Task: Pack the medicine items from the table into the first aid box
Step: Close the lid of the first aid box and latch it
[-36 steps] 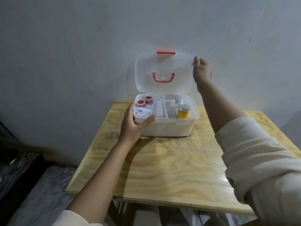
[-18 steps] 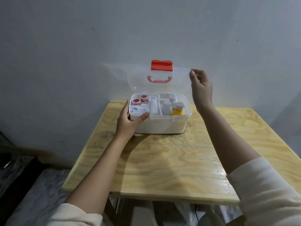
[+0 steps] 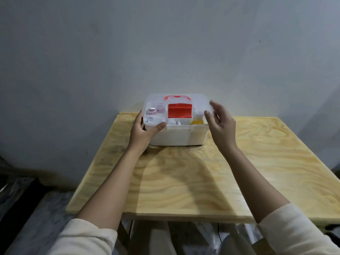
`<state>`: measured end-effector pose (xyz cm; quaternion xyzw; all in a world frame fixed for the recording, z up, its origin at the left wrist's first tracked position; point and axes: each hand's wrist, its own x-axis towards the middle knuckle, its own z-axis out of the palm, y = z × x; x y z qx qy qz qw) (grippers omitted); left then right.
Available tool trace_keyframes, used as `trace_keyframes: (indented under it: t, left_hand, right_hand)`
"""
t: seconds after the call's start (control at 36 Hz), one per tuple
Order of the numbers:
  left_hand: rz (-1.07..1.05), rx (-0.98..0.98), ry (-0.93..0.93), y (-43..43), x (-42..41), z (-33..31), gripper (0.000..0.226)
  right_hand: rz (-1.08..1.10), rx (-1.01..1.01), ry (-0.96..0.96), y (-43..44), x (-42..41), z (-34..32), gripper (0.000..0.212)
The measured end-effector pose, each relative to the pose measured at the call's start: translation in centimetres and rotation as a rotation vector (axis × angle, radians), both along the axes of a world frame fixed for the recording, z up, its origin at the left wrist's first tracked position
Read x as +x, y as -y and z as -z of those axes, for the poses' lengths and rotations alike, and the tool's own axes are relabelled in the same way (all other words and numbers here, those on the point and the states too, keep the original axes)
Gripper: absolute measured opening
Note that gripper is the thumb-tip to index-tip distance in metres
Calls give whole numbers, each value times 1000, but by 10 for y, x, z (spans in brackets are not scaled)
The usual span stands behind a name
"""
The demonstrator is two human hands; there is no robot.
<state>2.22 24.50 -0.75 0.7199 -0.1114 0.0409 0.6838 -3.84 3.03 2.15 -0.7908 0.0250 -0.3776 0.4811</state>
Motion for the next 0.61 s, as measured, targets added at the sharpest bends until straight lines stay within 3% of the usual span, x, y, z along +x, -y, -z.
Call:
trace_keyframes:
  t: [0.08, 0.31, 0.5, 0.61]
  left_hand:
    - [-1, 8, 37, 4, 1, 0, 72]
    - [51, 19, 82, 5, 3, 3, 83]
    - [83, 7, 37, 4, 4, 0, 78]
    - [32, 24, -1, 8, 6, -1, 99]
  right_hand:
    - [0, 18, 3, 2, 0, 9, 32]
    - [-6, 71, 30, 2, 0, 16, 29]
    - [38, -43, 11, 6, 2, 11, 24]
    - [70, -107, -20, 0, 8, -5, 26]
